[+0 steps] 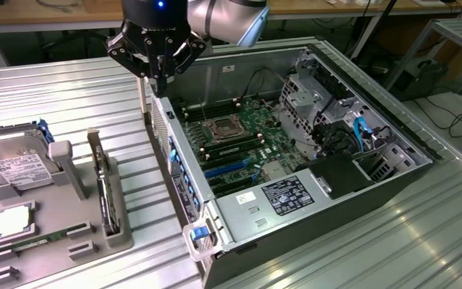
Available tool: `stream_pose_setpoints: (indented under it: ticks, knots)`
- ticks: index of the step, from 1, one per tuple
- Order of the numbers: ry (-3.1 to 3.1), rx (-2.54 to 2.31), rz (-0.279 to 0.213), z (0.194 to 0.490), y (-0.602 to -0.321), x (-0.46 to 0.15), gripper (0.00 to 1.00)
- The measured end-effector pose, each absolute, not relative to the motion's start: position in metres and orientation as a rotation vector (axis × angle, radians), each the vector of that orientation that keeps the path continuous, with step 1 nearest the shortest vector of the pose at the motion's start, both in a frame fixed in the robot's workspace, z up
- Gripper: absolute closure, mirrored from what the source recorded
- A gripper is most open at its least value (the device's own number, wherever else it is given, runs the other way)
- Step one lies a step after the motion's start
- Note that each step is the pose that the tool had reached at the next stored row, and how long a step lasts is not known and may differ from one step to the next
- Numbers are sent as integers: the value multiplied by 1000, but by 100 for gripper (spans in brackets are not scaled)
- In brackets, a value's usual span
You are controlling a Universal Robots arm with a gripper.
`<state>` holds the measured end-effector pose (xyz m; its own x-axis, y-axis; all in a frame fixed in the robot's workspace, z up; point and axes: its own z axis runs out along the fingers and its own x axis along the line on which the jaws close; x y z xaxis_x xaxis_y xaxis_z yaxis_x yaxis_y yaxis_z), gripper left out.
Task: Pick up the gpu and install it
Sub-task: 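Reach for the gpu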
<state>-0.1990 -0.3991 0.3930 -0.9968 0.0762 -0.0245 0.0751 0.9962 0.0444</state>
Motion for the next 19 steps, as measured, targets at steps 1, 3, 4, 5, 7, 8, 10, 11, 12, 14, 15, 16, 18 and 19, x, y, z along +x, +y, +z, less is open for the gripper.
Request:
stream_pose_setpoints:
  ticks: [1,3,4,5,7,8,10,11,12,14,15,16,18,19]
  knots:
    - [3112,118,68,393,-399,-200,89]
    - [3112,118,68,393,-399,-202,89]
    - [3113,118,68,393,-399,-203,89]
    - [3113,118,68,393,-399,-204,89]
    - [3112,118,68,393,-399,-206,89]
    - [3112,118,68,393,-399,-206,89]
    - [3112,118,68,393,-399,-208,89]
    - [3112,118,68,393,-399,-209,89]
    - [3112,118,68,393,-399,-210,89]
    - [3112,118,68,393,-399,-212,89]
    - [3113,118,68,393,-399,-213,89]
    - [3113,118,68,393,-400,-214,89]
    - [3112,118,68,393,-400,-216,89]
    - [3113,118,68,393,-400,-217,89]
